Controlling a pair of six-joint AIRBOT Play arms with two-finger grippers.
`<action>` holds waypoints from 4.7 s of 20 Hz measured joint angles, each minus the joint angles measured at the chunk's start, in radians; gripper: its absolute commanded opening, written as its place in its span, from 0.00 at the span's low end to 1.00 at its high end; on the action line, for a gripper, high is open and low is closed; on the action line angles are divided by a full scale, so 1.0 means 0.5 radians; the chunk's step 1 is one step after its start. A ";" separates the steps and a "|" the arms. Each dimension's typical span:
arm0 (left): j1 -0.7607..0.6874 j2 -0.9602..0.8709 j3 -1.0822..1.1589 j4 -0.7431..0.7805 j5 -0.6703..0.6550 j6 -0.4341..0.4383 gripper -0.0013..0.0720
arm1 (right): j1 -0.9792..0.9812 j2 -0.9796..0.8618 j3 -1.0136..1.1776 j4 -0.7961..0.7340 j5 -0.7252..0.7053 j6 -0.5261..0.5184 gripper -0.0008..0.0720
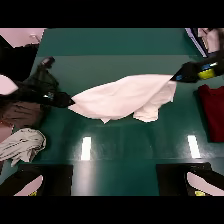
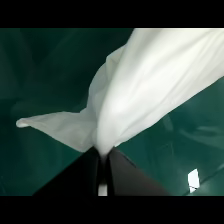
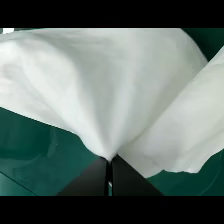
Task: Fold the shirts.
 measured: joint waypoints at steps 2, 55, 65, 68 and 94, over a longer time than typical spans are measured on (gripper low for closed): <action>0.000 -0.096 -0.040 0.008 0.198 0.008 0.43 | 0.023 -0.097 -0.114 0.002 -0.126 -0.021 0.03; 0.021 0.330 1.082 -0.901 0.198 0.328 0.05 | -0.130 0.572 0.597 -0.014 -0.626 -0.158 0.03; 0.032 0.395 2.001 -0.853 -0.194 0.196 0.05 | -0.141 0.777 1.273 -0.116 -0.296 -0.210 0.03; 0.032 0.390 1.943 -0.663 -0.500 0.053 0.05 | -0.142 0.673 1.251 -0.112 0.008 -0.100 0.03; 0.199 -0.275 0.220 0.076 0.784 -0.217 0.66 | 0.044 -0.777 0.671 -0.010 -0.330 -0.038 0.68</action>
